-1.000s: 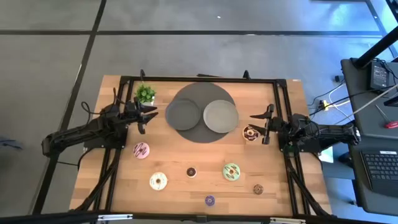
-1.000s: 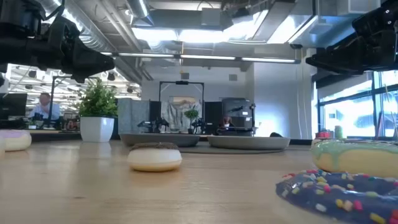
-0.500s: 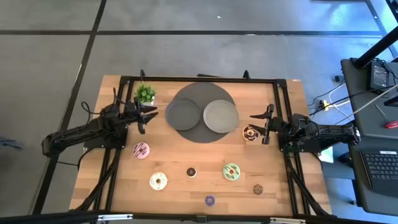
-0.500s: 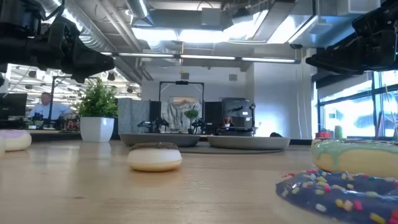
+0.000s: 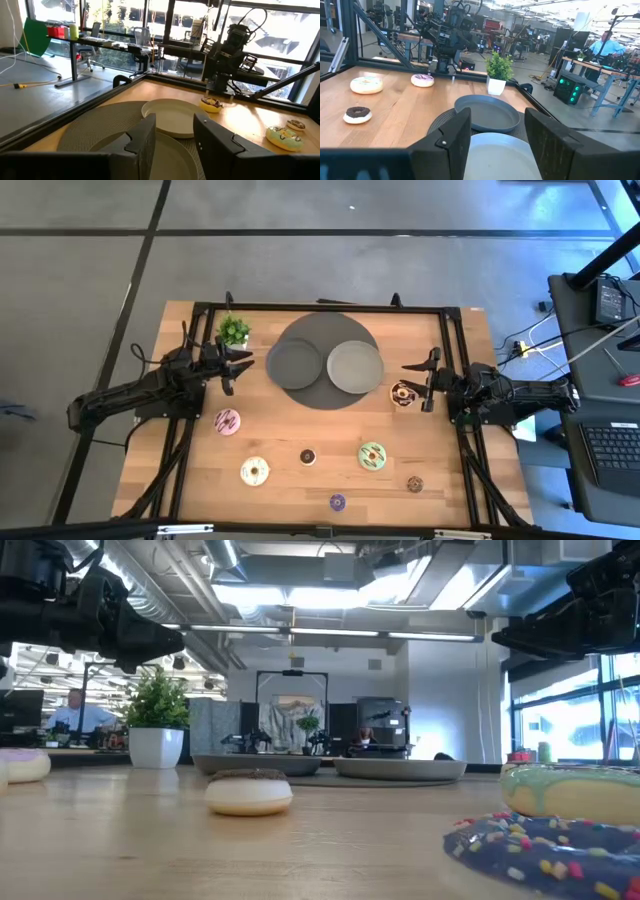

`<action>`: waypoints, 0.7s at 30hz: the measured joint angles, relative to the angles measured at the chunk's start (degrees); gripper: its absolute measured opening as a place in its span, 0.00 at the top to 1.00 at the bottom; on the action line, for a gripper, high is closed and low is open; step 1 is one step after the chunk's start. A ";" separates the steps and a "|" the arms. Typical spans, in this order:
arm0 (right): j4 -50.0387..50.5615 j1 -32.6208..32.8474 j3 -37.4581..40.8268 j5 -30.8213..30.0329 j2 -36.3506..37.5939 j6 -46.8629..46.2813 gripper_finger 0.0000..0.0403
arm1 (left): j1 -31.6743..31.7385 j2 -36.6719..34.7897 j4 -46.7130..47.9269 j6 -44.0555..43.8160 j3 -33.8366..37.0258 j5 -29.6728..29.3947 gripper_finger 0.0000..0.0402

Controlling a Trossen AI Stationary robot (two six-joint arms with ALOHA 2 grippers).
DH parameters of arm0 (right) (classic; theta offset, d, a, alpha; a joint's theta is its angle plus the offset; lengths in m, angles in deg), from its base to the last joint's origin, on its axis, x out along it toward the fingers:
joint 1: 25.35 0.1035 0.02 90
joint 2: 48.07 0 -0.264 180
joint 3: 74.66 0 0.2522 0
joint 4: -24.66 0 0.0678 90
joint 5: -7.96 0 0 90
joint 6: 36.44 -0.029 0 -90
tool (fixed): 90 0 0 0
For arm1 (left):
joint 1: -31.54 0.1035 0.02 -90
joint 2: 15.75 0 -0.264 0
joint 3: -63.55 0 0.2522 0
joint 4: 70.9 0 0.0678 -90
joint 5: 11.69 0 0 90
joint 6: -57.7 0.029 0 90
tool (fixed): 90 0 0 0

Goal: Pick & Place donuts

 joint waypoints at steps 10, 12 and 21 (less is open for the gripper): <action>0.17 0.00 0.00 4.29 -0.01 -13.70 0.54 | 0.02 -0.02 0.00 0.00 0.00 0.00 0.68; 0.15 0.00 0.00 7.33 -0.02 -24.67 0.54 | 0.02 -0.02 0.00 0.00 0.00 0.01 0.68; 0.37 -0.02 0.00 2.21 -0.63 -45.27 0.52 | 0.01 0.00 0.01 0.00 0.00 -0.01 0.68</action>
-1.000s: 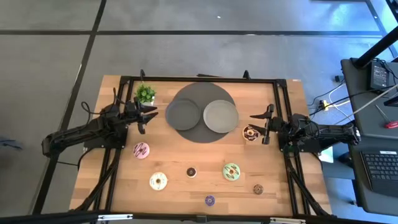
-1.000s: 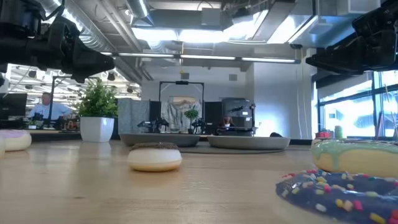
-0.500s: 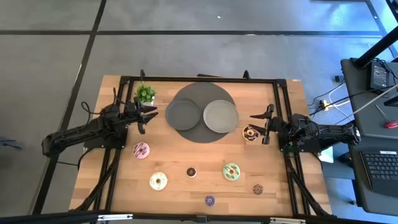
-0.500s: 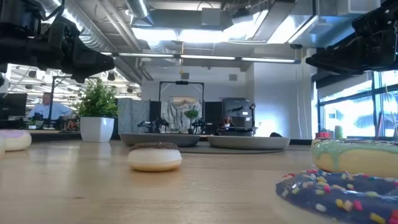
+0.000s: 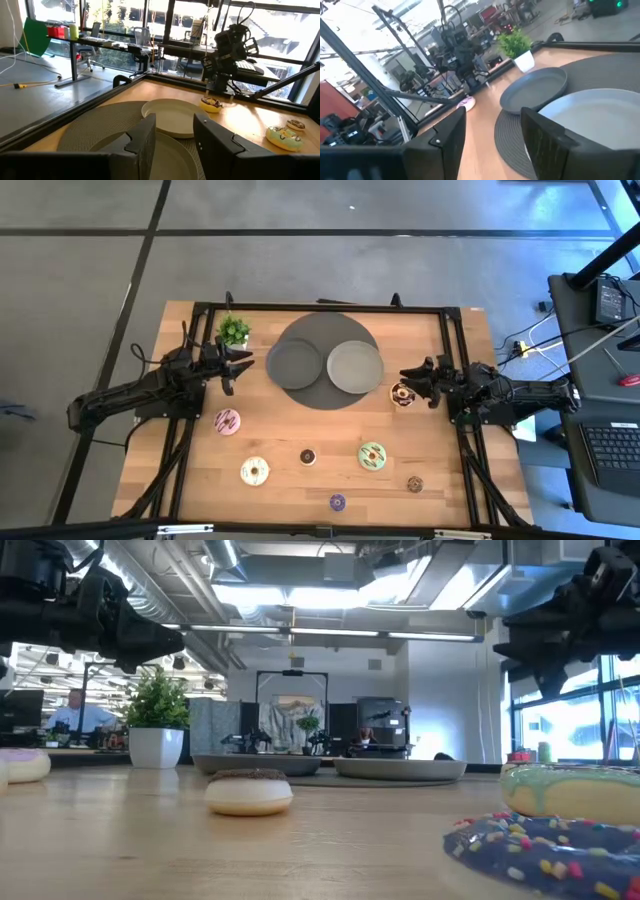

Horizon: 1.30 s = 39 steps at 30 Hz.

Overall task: Pick & Place donuts
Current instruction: Put the large black donut on the gray plate

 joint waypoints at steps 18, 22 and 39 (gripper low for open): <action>-7.72 -0.04 -3.83 -11.56 -1.45 2.69 0.27 | -0.02 0.00 0.00 0.00 0.00 0.00 0.68; -11.66 -0.04 -7.04 -11.69 -4.69 10.96 0.27 | -0.02 0.00 -0.02 0.00 0.00 0.00 0.68; 48.46 -6.27 -40.74 -9.70 -50.38 -20.44 0.26 | -0.06 0.00 -0.02 0.90 0.00 0.01 0.68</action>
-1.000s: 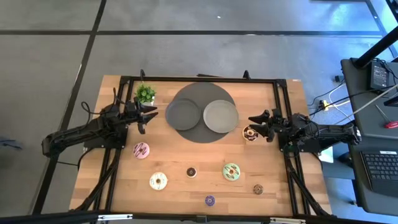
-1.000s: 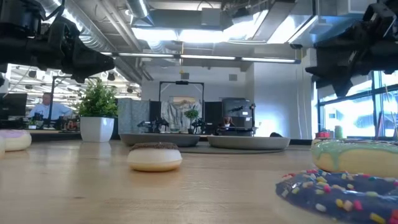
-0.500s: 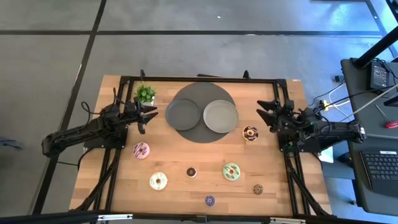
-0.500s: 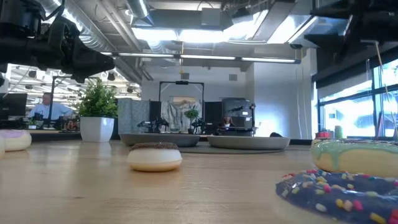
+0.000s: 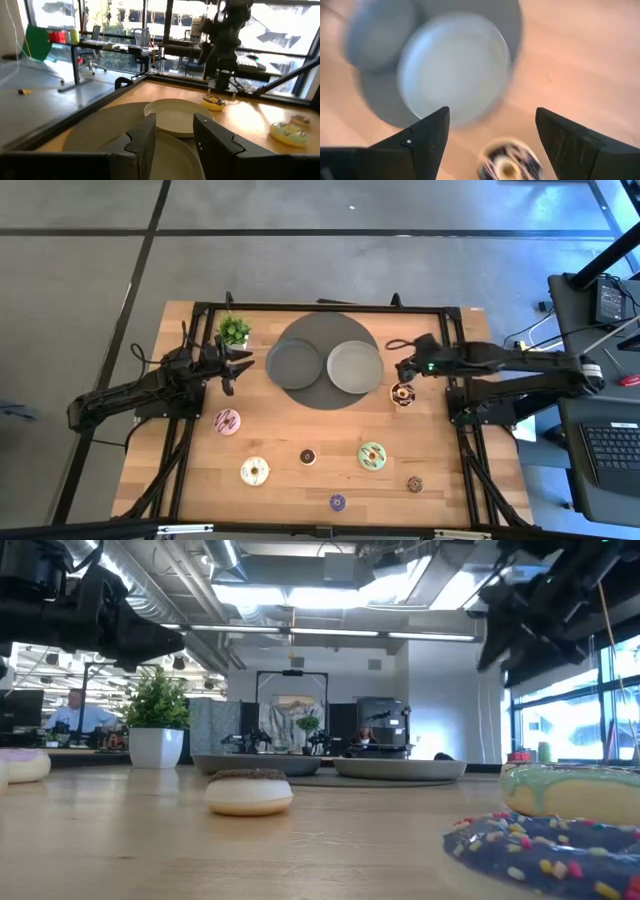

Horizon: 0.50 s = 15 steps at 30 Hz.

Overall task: Pick & Place donuts
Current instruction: Put the large black donut on the gray plate

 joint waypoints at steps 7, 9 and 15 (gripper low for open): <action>1.85 0.01 0.87 12.62 -11.21 -3.26 0.26 | 0.00 0.00 -0.02 -2.41 0.00 -0.01 0.68; 3.35 0.02 1.32 13.08 -13.94 -5.38 0.26 | 0.00 0.00 -0.02 -2.43 0.00 -0.01 0.68; 5.79 0.02 1.37 13.07 -19.28 -6.68 0.26 | 0.00 -0.02 -0.02 -2.54 0.00 -0.01 0.68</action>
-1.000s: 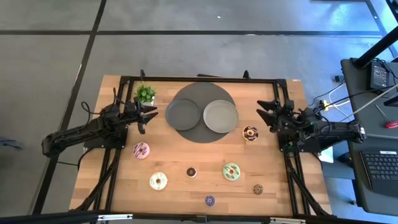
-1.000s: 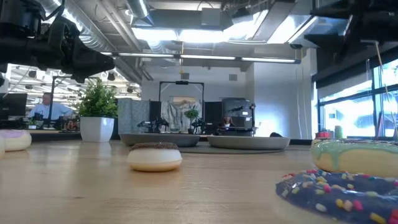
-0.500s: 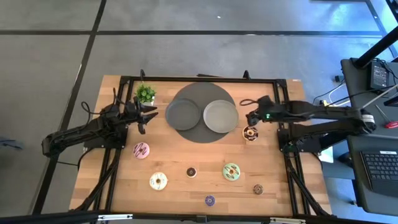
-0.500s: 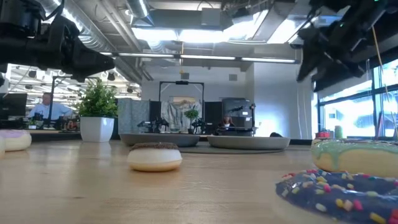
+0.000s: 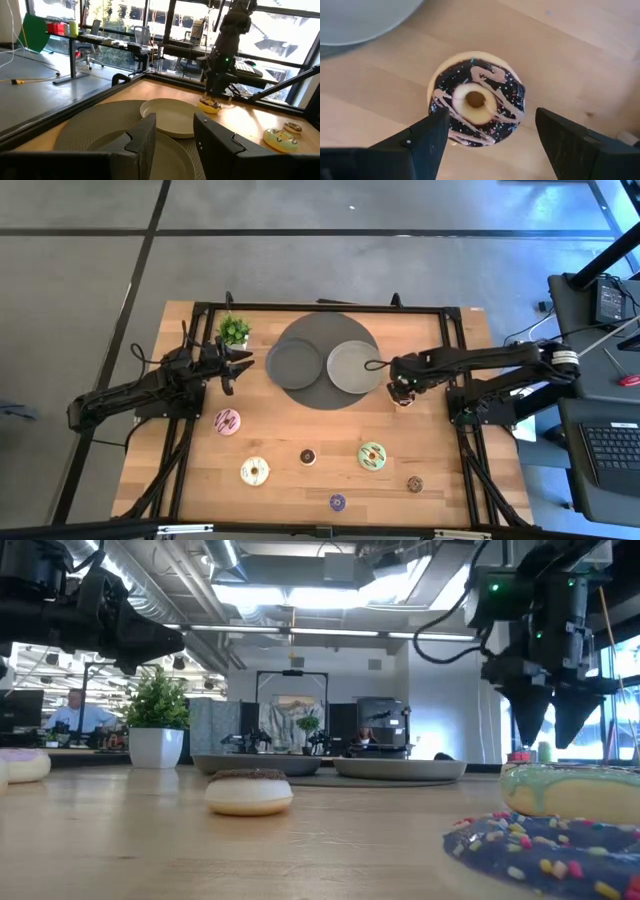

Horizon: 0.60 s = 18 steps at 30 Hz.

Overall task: Pick & Place donuts
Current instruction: Put the large black donut on the gray plate

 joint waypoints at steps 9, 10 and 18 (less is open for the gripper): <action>0.01 -0.17 -0.02 -1.67 -4.11 0.18 0.29 | 0.00 0.02 0.00 0.00 0.00 0.00 0.68; 0.08 -0.17 -0.01 -1.64 -4.54 0.28 0.31 | 0.00 0.02 0.00 0.02 0.00 0.00 0.68; -0.30 -0.17 0.00 -2.00 -8.07 3.22 0.46 | 0.00 0.02 0.00 0.01 0.00 0.00 0.68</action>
